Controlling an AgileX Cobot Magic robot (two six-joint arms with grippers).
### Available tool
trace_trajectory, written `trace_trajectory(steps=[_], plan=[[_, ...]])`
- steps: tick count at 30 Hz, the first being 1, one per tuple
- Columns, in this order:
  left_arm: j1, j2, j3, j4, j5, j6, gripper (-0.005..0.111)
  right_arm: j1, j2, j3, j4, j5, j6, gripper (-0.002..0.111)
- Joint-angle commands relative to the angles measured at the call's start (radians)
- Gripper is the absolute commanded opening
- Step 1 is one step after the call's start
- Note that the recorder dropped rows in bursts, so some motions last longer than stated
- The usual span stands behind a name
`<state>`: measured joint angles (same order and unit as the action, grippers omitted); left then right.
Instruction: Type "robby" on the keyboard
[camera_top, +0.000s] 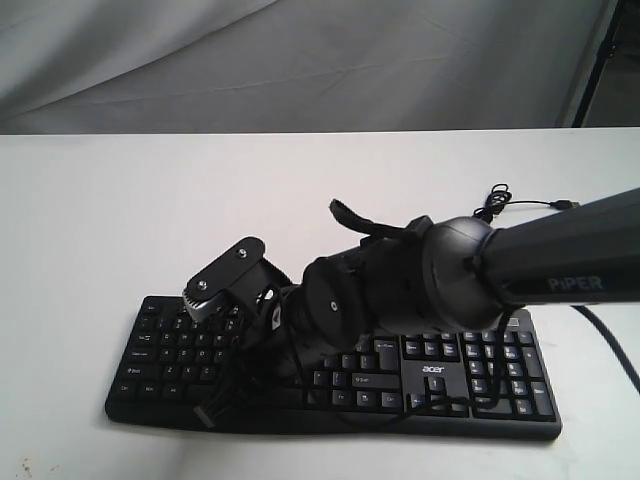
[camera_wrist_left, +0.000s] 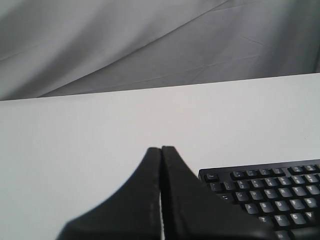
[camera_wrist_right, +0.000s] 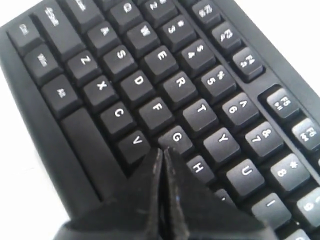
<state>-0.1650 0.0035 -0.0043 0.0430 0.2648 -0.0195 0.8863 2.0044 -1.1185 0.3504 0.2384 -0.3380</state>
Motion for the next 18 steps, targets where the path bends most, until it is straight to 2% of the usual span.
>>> trace_trajectory(steps=[1, 9, 14, 18], plan=[[-0.006, -0.003, 0.004, 0.005, -0.007, -0.003, 0.0, 0.0, 0.019, 0.004, 0.002, 0.001, -0.002, 0.0], [-0.006, -0.003, 0.004, 0.005, -0.007, -0.003, 0.0, -0.006, -0.025, 0.002, -0.002, 0.009, -0.002, 0.0], [-0.006, -0.003, 0.004, 0.005, -0.007, -0.003, 0.0, -0.047, -0.029, -0.092, -0.04, 0.137, 0.004, 0.0], [-0.006, -0.003, 0.004, 0.005, -0.007, -0.003, 0.0, -0.071, -0.029, -0.138, -0.045, 0.164, 0.004, 0.0]])
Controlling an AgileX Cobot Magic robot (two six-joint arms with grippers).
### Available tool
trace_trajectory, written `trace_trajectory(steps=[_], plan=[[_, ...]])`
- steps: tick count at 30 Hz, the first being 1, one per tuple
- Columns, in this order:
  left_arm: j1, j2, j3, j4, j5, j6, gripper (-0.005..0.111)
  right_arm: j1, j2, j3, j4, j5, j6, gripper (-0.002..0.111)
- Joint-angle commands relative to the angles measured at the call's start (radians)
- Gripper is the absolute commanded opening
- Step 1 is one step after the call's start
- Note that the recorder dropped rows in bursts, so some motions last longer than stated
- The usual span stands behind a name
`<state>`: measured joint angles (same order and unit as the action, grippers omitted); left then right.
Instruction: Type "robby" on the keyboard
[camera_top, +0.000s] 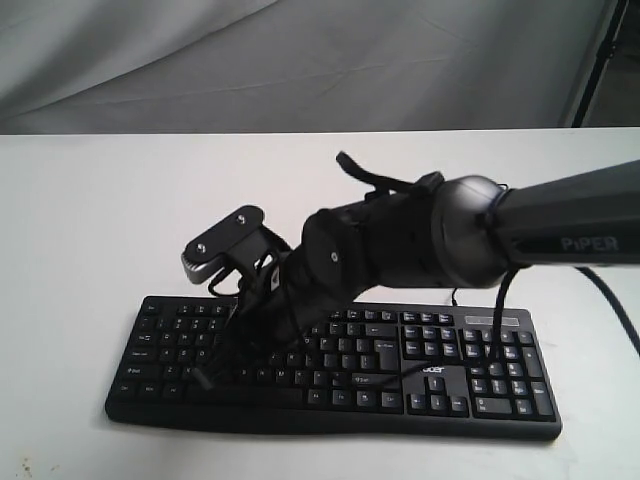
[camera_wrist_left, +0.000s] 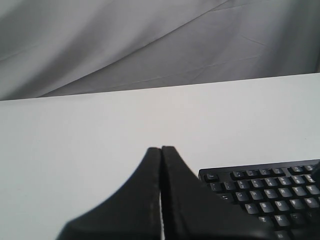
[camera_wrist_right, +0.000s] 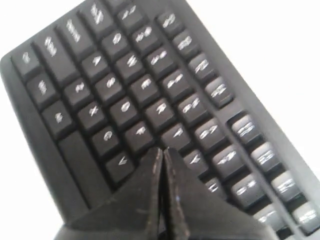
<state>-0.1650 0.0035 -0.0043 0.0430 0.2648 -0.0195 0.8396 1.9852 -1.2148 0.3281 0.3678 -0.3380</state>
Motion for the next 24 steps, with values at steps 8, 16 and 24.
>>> trace_trajectory(steps=[8, 16, 24], plan=[[-0.006, -0.003, 0.004, 0.005, -0.007, -0.003, 0.0, -0.032, 0.03, -0.043, -0.022, 0.017, 0.004, 0.0], [-0.006, -0.003, 0.004, 0.005, -0.007, -0.003, 0.0, -0.032, 0.057, -0.043, -0.025, -0.024, 0.003, 0.0], [-0.006, -0.003, 0.004, 0.005, -0.007, -0.003, 0.0, -0.034, 0.061, -0.043, -0.033, -0.024, 0.003, 0.0]])
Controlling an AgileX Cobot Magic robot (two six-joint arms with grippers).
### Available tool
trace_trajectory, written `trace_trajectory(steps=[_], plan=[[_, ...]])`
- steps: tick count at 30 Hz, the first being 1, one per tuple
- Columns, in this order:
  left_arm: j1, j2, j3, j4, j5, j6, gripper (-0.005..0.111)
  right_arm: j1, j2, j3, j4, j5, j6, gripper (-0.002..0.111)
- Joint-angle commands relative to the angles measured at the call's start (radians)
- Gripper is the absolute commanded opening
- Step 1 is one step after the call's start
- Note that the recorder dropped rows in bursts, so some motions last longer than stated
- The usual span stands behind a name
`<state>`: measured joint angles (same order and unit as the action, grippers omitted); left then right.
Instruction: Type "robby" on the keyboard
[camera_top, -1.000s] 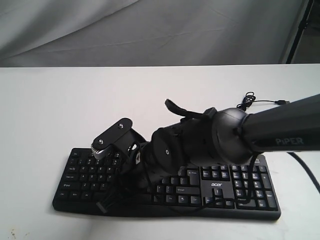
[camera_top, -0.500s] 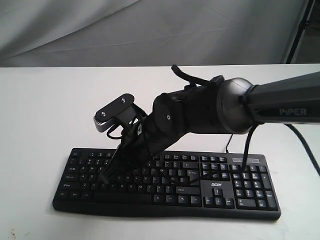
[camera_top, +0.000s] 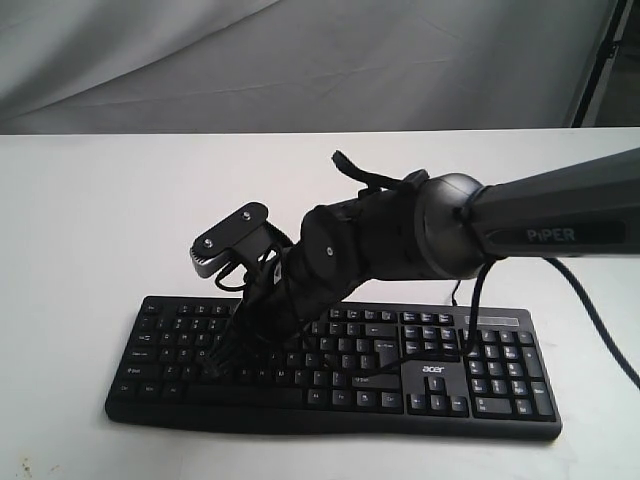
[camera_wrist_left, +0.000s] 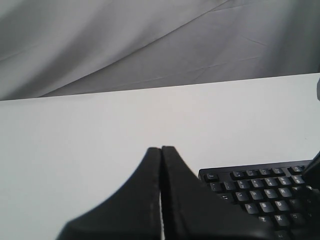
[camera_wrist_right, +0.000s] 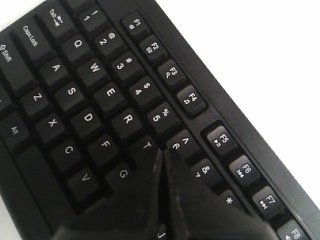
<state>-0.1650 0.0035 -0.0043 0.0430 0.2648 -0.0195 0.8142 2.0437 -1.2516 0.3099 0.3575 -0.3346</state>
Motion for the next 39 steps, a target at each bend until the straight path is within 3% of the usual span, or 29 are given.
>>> trace_trajectory(steps=[1, 14, 20, 31, 39], plan=[[-0.006, -0.003, 0.004, 0.005, -0.007, -0.003, 0.0, -0.01, 0.008, -0.007, -0.014, -0.013, -0.001, 0.0], [-0.006, -0.003, 0.004, 0.005, -0.007, -0.003, 0.0, -0.011, 0.006, -0.005, -0.014, -0.007, -0.001, 0.0], [-0.006, -0.003, 0.004, 0.005, -0.007, -0.003, 0.0, -0.012, -0.149, 0.038, -0.04, -0.002, 0.001, 0.0], [-0.006, -0.003, 0.004, 0.005, -0.007, -0.003, 0.0, 0.004, -0.794, 0.559, 0.014, -0.141, 0.052, 0.0], [-0.006, -0.003, 0.004, 0.005, -0.007, -0.003, 0.0, 0.004, -0.945, 0.719, 0.014, -0.139, 0.055, 0.0]])
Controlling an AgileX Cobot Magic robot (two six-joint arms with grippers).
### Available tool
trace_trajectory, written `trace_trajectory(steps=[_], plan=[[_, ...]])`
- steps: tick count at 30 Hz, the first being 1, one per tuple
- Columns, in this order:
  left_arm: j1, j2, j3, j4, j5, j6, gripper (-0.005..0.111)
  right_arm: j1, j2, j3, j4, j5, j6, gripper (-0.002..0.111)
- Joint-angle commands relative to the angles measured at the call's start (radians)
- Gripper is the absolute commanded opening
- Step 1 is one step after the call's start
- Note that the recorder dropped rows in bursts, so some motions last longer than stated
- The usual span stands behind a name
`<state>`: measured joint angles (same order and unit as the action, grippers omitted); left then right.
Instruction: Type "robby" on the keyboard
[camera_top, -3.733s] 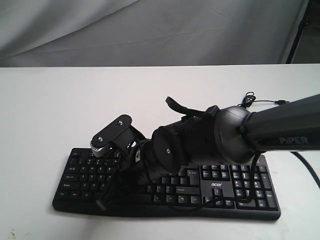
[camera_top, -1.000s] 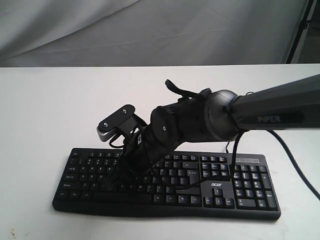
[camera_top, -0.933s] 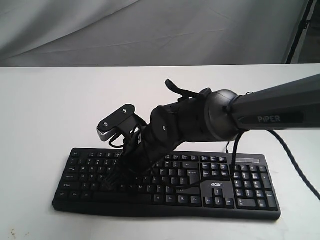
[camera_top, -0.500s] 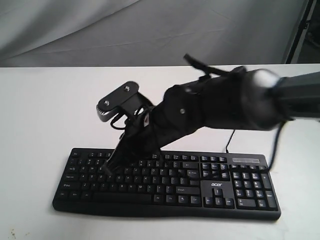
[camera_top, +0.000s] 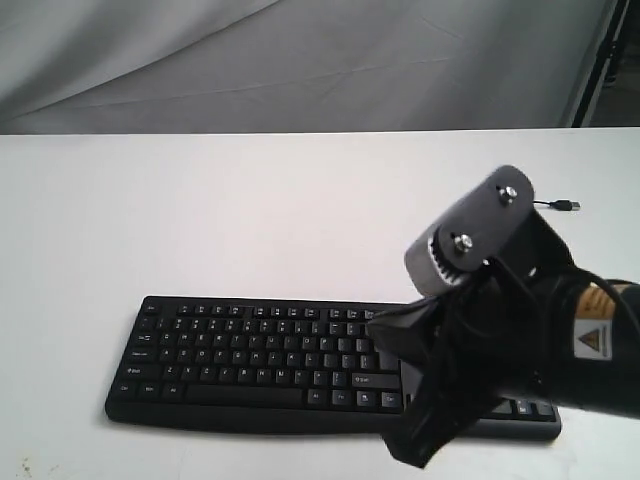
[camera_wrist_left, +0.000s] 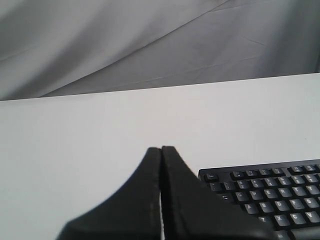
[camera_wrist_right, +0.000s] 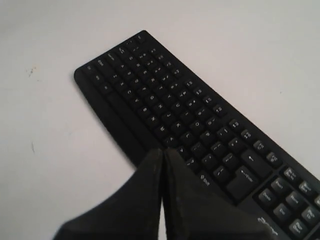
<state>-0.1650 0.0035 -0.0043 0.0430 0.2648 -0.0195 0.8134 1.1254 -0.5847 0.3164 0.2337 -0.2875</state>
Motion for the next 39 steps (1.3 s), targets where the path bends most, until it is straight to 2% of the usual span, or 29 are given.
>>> trace_trajectory(steps=[1, 8, 11, 14, 17, 21, 24, 29, 39], plan=[[-0.006, -0.003, 0.004, 0.005, -0.007, -0.003, 0.0, 0.003, -0.026, 0.059, 0.008, -0.019, 0.008, 0.0], [-0.006, -0.003, 0.004, 0.005, -0.007, -0.003, 0.0, -0.001, -0.096, 0.065, 0.008, -0.077, 0.005, 0.0], [-0.006, -0.003, 0.004, 0.005, -0.007, -0.003, 0.0, -0.05, -0.175, 0.065, -0.048, -0.084, 0.005, 0.0], [-0.006, -0.003, 0.004, 0.005, -0.007, -0.003, 0.0, -0.146, -0.255, 0.092, -0.114, -0.102, 0.005, 0.0], [-0.006, -0.003, 0.004, 0.005, -0.007, -0.003, 0.0, -0.337, -0.404, 0.172, -0.114, -0.102, 0.005, 0.0], [-0.006, -0.003, 0.004, 0.005, -0.007, -0.003, 0.0, -0.527, -0.6, 0.291, -0.114, -0.102, 0.005, 0.0], [-0.006, -0.003, 0.004, 0.005, -0.007, -0.003, 0.0, -0.599, -0.77, 0.406, -0.114, -0.102, 0.007, 0.0], [-0.006, -0.003, 0.004, 0.005, -0.007, -0.003, 0.0, -0.63, -1.051, 0.539, -0.114, -0.102, 0.007, 0.0], [-0.006, -0.003, 0.004, 0.005, -0.007, -0.003, 0.0, -0.63, -1.066, 0.561, -0.114, -0.098, 0.007, 0.0]])
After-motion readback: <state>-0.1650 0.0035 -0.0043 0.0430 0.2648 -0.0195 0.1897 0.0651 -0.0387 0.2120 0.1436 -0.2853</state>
